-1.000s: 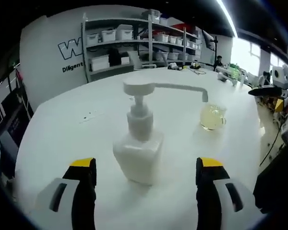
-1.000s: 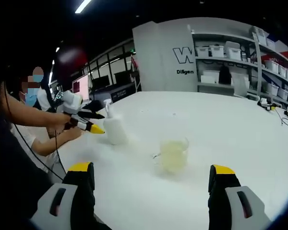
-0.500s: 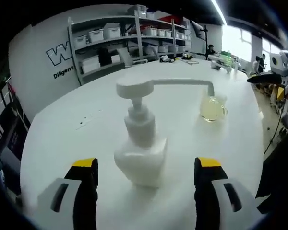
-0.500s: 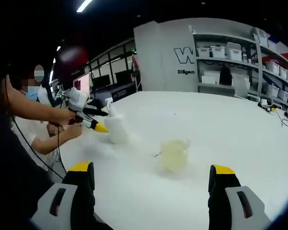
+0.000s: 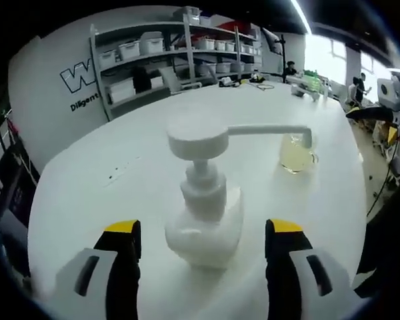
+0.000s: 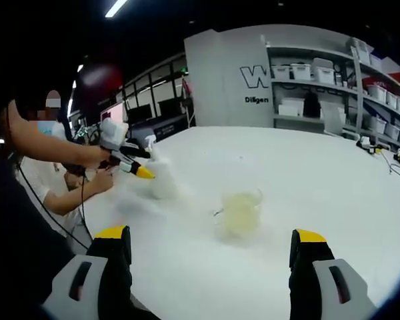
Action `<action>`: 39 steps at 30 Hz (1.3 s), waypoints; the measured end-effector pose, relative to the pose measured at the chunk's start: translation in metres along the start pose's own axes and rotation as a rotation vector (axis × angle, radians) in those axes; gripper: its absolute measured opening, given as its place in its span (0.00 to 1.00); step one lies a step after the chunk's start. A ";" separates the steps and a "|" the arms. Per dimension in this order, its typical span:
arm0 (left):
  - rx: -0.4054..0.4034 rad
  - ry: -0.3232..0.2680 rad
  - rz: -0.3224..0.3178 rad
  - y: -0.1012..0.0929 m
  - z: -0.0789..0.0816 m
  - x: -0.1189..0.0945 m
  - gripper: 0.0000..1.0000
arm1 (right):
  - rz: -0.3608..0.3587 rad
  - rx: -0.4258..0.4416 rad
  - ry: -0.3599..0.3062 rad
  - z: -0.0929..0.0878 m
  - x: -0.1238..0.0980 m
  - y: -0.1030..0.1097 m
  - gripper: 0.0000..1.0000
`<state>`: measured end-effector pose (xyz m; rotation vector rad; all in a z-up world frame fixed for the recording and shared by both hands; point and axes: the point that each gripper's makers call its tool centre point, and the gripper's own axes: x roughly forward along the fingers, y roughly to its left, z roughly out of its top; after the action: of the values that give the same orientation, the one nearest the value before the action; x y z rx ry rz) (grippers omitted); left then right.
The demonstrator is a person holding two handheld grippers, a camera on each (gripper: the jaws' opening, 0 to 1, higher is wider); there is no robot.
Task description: Hold the bottle steady, press the pump all the way down and release, and repeat the specified number of times to dispense into the cup
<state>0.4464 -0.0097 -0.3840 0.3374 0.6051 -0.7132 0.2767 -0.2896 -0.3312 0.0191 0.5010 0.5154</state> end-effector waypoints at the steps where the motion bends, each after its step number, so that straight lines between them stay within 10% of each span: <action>1: -0.004 0.004 -0.005 0.000 0.000 0.001 0.71 | -0.001 0.001 0.000 0.000 0.000 0.000 0.99; 39: -0.071 0.055 -0.093 -0.004 -0.003 0.019 0.49 | -0.022 0.021 -0.003 -0.002 -0.005 -0.007 0.99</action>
<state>0.4536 -0.0207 -0.3978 0.2652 0.7005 -0.7713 0.2750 -0.2980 -0.3316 0.0343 0.5035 0.4888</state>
